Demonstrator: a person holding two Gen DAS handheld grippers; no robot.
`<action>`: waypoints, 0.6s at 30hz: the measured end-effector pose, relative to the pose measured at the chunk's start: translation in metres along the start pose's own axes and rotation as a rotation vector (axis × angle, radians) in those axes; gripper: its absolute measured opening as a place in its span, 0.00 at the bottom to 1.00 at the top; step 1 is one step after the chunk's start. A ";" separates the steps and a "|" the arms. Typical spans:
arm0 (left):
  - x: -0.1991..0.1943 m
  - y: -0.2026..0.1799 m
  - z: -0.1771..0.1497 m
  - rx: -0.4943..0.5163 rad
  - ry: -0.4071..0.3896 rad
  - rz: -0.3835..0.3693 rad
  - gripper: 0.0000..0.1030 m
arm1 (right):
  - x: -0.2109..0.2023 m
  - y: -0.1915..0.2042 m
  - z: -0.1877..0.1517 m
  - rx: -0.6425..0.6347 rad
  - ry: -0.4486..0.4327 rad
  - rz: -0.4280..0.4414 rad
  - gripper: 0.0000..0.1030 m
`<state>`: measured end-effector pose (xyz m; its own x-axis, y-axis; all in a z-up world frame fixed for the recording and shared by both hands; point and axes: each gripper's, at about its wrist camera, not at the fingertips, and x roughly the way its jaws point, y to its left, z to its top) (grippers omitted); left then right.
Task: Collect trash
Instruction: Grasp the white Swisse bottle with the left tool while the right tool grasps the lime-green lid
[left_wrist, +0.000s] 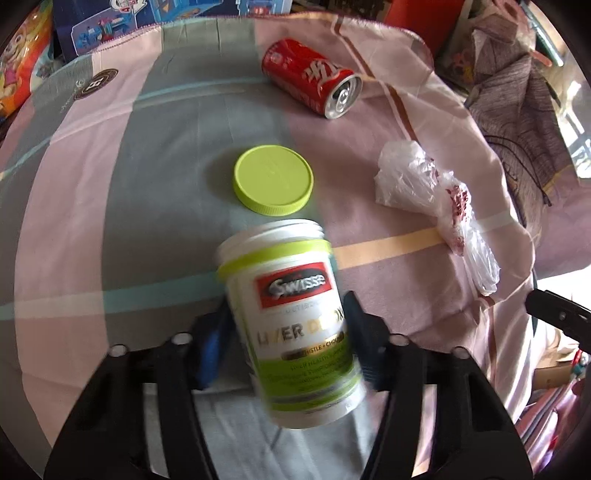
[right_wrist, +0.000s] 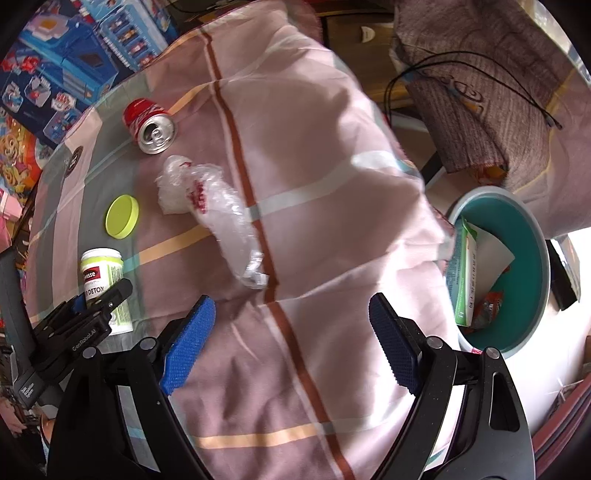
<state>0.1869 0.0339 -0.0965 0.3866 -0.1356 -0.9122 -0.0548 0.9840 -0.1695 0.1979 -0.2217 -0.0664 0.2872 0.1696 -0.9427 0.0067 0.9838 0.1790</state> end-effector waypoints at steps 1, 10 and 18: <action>-0.004 0.006 -0.001 -0.003 -0.014 -0.006 0.55 | 0.001 0.006 0.001 -0.010 0.000 0.000 0.79; -0.033 0.081 -0.002 -0.060 -0.085 -0.024 0.55 | 0.025 0.092 0.021 -0.147 0.012 0.034 0.79; -0.049 0.142 0.007 -0.107 -0.127 -0.033 0.55 | 0.070 0.175 0.047 -0.274 0.036 0.069 0.79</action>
<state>0.1660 0.1815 -0.0731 0.5026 -0.1448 -0.8523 -0.1356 0.9605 -0.2431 0.2641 -0.0408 -0.0882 0.2434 0.2338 -0.9413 -0.2721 0.9480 0.1651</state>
